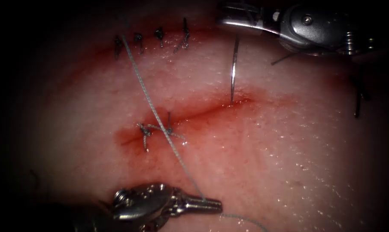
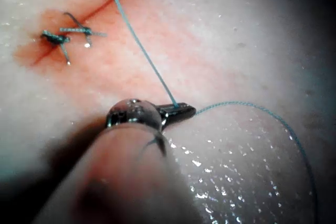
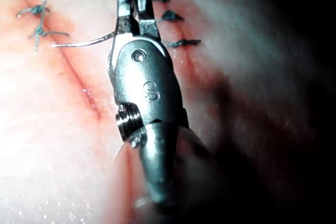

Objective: Wound Closure

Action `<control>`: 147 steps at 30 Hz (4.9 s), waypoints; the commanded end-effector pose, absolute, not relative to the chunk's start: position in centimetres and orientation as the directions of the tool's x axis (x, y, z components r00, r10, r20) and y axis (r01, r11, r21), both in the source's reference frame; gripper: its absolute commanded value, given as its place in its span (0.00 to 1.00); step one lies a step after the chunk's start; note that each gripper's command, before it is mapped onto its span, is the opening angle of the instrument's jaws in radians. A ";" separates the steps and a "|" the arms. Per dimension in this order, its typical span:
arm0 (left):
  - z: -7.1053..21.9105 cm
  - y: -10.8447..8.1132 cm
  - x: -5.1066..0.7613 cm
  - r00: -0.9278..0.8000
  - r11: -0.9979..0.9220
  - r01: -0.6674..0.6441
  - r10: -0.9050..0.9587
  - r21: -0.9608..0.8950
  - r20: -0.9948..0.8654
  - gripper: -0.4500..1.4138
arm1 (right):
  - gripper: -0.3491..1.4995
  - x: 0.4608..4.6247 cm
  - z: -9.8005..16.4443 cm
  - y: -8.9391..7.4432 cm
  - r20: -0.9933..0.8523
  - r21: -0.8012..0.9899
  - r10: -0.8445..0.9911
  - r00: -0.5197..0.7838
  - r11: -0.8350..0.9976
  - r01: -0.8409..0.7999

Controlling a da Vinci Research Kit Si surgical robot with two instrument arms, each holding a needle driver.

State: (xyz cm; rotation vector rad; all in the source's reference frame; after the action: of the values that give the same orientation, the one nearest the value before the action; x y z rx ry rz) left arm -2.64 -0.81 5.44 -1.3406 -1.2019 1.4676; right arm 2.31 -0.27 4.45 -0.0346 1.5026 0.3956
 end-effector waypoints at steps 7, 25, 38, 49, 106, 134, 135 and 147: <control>4.7 -1.4 -1.59 -0.193 -0.190 0.064 0.961 -0.980 -0.199 0.00 | 0.00 2.42 4.5 -0.3 -0.972 0.216 0.232 0.029 0.938 -0.270; 4.1 -0.9 -0.41 -0.298 -0.378 -0.339 0.912 -0.862 -0.282 0.59 | 0.00 2.69 4.7 -0.4 -0.979 0.164 0.187 0.077 0.957 -0.239; 4.5 -0.6 -0.59 0.040 -0.541 -0.333 0.810 -0.772 -0.585 0.99 | 0.00 2.78 5.1 -0.5 -0.991 0.110 0.124 0.059 0.972 -0.207; 4.3 -0.6 -1.21 0.027 -0.631 -0.316 0.741 -0.709 -0.671 0.42 | 0.00 3.03 5.3 -0.6 -0.999 0.026 0.033 0.036 0.985 -0.170; 5.9 -0.2 -2.72 -0.108 -0.659 -0.425 0.718 -0.621 -0.688 0.32 | 0.00 3.18 5.6 -0.9 -0.952 -0.306 -0.304 0.043 0.951 -0.035; 6.0 -0.1 -2.75 -0.109 -0.634 -0.468 0.733 -0.616 -0.671 0.30 | 0.00 3.04 5.8 -1.5 -0.914 -0.402 -0.404 0.025 0.914 0.059; 6.0 -0.1 -2.76 -0.109 -0.633 -0.472 0.733 -0.614 -0.671 0.30 | 0.00 3.03 5.8 -1.5 -0.913 -0.404 -0.406 0.024 0.913 0.060; 6.2 -0.1 -2.90 -0.188 -0.636 -0.511 0.739 -0.578 -0.647 0.31 | 0.00 2.97 5.9 -1.6 -0.932 -0.360 -0.362 0.030 0.931 0.065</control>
State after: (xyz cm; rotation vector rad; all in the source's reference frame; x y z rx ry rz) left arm -2.85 -0.06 6.10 -1.2265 -0.2932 1.9188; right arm 2.91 -1.58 5.82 -0.2473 1.5072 -0.3376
